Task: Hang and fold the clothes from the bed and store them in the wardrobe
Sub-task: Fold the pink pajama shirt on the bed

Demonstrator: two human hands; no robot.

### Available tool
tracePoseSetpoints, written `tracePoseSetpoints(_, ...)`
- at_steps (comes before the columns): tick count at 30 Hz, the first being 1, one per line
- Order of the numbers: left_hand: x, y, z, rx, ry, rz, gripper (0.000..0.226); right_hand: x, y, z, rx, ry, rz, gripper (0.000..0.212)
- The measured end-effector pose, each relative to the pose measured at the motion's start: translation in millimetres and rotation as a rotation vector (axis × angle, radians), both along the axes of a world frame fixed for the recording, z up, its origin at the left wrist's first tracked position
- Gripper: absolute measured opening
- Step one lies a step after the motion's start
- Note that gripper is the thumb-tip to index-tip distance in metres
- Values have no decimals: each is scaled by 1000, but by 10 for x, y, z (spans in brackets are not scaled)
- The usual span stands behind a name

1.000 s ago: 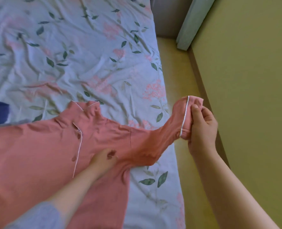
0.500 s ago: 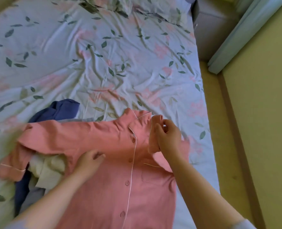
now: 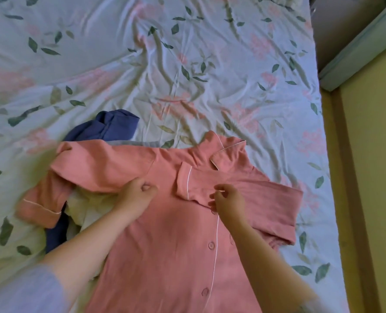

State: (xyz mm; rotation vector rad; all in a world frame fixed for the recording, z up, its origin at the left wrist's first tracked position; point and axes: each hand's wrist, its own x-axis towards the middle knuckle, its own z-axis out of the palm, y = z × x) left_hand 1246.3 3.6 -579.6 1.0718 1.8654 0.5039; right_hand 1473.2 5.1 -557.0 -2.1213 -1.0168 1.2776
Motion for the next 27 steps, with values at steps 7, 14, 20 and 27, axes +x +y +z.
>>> tracePoseSetpoints(7,558,369,-167,-172,105,-74,36,510,-246,-141,-66,-7,-77,25)
tracePoseSetpoints(14,901,578,-361,-143,61,17,28,734,-285,-266,-91,26,-96,26)
tracePoseSetpoints(20,671,607,-328,-56,258,10,19,825,-196,-316,-88,-3,-88,28)
tracePoseSetpoints(27,435,743,-403,-18,291,13,18,807,-83,-435,-109,-51,-35,28)
